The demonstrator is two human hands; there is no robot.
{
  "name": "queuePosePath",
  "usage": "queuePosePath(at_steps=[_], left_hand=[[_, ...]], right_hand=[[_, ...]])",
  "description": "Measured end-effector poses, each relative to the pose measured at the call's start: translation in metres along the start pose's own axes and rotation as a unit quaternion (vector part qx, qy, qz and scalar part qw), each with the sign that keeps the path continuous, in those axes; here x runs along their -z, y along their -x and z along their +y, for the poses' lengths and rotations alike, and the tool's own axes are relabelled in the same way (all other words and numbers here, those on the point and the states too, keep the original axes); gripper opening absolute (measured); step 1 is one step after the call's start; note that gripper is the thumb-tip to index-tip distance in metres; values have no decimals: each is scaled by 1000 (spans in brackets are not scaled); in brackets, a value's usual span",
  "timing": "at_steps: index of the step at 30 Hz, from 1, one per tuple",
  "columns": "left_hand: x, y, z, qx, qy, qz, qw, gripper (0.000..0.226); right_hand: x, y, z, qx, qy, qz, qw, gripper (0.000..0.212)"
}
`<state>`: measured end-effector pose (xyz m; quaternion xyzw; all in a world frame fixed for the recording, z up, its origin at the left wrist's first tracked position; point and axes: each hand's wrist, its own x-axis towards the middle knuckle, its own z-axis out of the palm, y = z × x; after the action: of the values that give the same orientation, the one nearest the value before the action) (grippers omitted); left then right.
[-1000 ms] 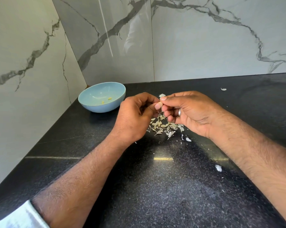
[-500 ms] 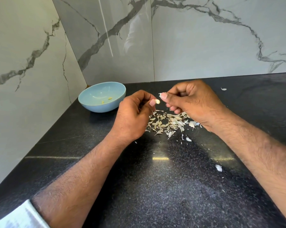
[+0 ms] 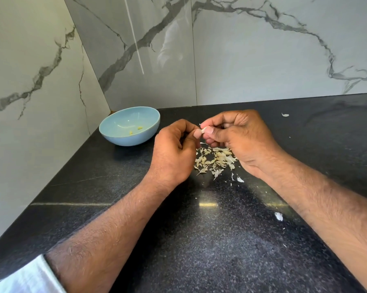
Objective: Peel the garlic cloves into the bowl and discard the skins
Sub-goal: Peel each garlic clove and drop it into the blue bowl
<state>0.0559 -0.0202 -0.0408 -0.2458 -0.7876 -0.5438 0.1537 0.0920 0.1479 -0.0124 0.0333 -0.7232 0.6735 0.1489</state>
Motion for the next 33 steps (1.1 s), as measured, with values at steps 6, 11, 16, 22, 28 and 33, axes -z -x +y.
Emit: queuePosePath(at_steps=[6, 11, 16, 22, 28, 33], left_hand=[[-2, 4, 2, 36, 67, -21, 997, 16], [-1, 5, 7, 60, 111, -31, 992, 14], [1, 4, 11, 74, 114, -46, 990, 16], [1, 4, 13, 81, 72, -32, 994, 18], [2, 6, 17, 57, 69, -31, 996, 16], [2, 6, 18, 47, 79, -3, 996, 16]], right_hand=[[0, 1, 1, -92, -101, -13, 990, 15], [1, 0, 1, -141, -165, -28, 976, 17], [8, -1, -1, -93, -125, -20, 988, 18], [2, 0, 3, -18, -23, 3, 1000, 18], [4, -1, 6, -131, -161, -50, 977, 18], [5, -2, 3, -148, -182, -67, 970, 17]])
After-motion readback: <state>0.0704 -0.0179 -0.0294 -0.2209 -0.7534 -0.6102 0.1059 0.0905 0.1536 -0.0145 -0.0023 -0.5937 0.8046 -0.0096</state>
